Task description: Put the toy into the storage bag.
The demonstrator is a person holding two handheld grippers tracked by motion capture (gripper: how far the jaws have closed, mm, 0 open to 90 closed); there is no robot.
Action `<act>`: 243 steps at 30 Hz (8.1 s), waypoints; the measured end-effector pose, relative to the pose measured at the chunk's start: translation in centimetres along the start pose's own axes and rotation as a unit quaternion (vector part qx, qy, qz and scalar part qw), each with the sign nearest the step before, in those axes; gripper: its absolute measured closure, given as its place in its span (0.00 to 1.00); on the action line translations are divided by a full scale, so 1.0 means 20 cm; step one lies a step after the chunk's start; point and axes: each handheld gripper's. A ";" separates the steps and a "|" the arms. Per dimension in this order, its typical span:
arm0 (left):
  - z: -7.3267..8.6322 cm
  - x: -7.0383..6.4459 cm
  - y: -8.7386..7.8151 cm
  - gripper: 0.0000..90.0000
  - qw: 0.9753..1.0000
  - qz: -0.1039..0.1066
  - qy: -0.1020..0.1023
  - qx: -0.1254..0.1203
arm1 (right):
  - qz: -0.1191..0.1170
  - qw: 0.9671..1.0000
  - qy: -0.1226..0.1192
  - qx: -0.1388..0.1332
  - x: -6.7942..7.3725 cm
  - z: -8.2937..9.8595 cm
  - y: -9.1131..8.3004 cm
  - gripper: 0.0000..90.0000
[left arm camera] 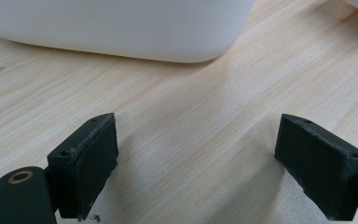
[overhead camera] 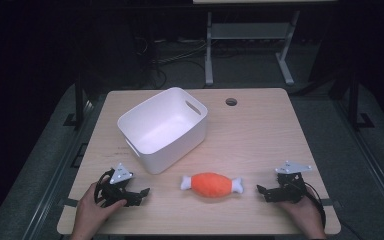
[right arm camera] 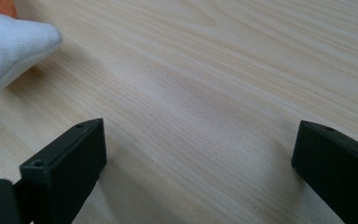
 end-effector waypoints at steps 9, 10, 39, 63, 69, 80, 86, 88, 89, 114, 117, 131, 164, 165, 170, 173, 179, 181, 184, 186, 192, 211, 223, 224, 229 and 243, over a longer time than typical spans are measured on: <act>0.00 0.00 0.00 0.14 1.000 0.000 -0.001 0.000 | -0.005 1.000 -0.006 0.009 -0.02 -0.01 -0.02 0.16; 0.00 0.00 0.00 0.14 1.000 0.000 -0.001 0.000 | -0.007 1.000 -0.006 0.008 -0.02 -0.02 -0.02 0.17; 0.00 0.00 0.00 0.14 1.000 0.000 -0.001 0.000 | -0.126 0.989 -0.069 -0.030 -0.04 -0.28 0.05 1.00; 0.00 0.00 0.00 0.14 1.000 0.000 -0.001 0.000 | -0.167 0.978 -0.121 -0.006 0.12 -0.31 0.16 1.00; 0.00 0.00 0.00 0.14 1.000 0.000 -0.001 0.000 | -0.170 0.977 -0.128 -0.005 0.15 -0.30 0.14 1.00; 0.00 0.00 0.00 0.14 1.000 0.000 -0.001 0.000 | -0.175 0.974 -0.143 -0.001 0.21 -0.29 0.10 1.00; 0.00 0.00 0.00 0.14 1.000 0.000 -0.001 0.000 | -0.179 0.973 -0.148 0.001 0.24 -0.29 0.08 1.00; 0.00 0.00 0.00 0.14 1.000 0.000 -0.001 0.000 | -0.176 0.973 -0.146 0.002 0.25 -0.29 0.08 0.99; 0.00 0.00 0.00 0.14 1.000 0.000 -0.001 0.000 | -0.176 0.974 -0.144 0.002 0.25 -0.29 0.08 0.97; 0.00 0.00 0.00 0.14 1.000 0.000 0.000 0.001 | -0.143 0.984 -0.105 0.023 0.35 -0.40 -0.04 0.15; 0.00 0.00 0.00 0.14 1.000 0.000 -0.001 0.000 | -0.145 0.983 -0.113 0.024 0.38 -0.43 -0.02 0.14; 0.00 0.00 0.00 0.14 1.000 0.000 0.001 0.002 | -0.162 0.976 -0.139 0.036 0.49 -0.53 0.08 0.11; 0.00 0.00 0.00 0.14 1.000 0.000 0.000 0.001 | -0.146 0.968 -0.182 0.093 0.66 -0.55 0.35 0.05; 0.00 0.00 0.00 0.14 1.000 0.000 0.000 0.001 | -0.146 0.968 -0.182 0.094 0.66 -0.55 0.35 0.05; 0.00 0.00 0.00 0.14 1.000 0.000 0.000 0.001 | -0.145 0.968 -0.184 0.094 0.66 -0.54 0.36 0.08; 0.00 0.00 0.00 0.14 1.000 0.000 0.000 0.001 | -0.145 0.968 -0.182 0.092 0.66 -0.53 0.35 0.16; 0.00 0.00 0.00 0.14 1.000 0.000 0.000 0.001 | -0.146 0.968 -0.184 0.092 0.65 -0.53 0.35 0.19; 0.00 0.00 0.00 0.14 1.000 0.000 0.000 0.001 | -0.148 0.967 -0.183 0.093 0.65 -0.53 0.35 0.19; 0.00 0.00 0.00 0.14 1.000 0.000 0.000 0.001 | -0.149 0.967 -0.183 0.093 0.65 -0.53 0.34 0.20; 0.00 0.00 0.00 0.14 1.000 0.000 0.000 0.001 | -0.149 0.967 -0.183 0.094 0.65 -0.53 0.34 0.20; 0.00 0.00 0.00 0.14 1.000 0.000 0.000 0.001 | -0.151 0.967 -0.182 0.095 0.65 -0.53 0.33 0.21; 0.00 0.00 0.00 0.14 1.000 0.001 -0.002 0.000 | -0.153 0.970 -0.168 0.085 0.56 -0.56 0.26 0.22; 0.00 0.00 0.00 0.14 1.000 0.000 -0.001 0.000 | -0.157 0.972 -0.159 0.078 0.52 -0.58 0.21 0.22; 0.00 0.00 0.00 0.14 1.000 0.000 -0.001 0.000 | -0.161 0.972 -0.156 0.077 0.51 -0.58 0.20 0.23; 0.00 0.00 0.00 0.14 1.000 0.000 -0.002 -0.001 | -0.169 0.972 -0.147 0.068 0.48 -0.60 0.17 0.23; 0.00 0.00 0.00 0.14 1.000 0.000 -0.003 0.000 | -0.166 0.973 -0.150 0.063 0.45 -0.66 0.12 0.23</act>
Point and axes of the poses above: each handheld gripper's, and its own axes: y roughly forward along the jaws, z roughly out of its underside, x roughly to its left, and after that the axes turned 4 degrees about -y, right-handed
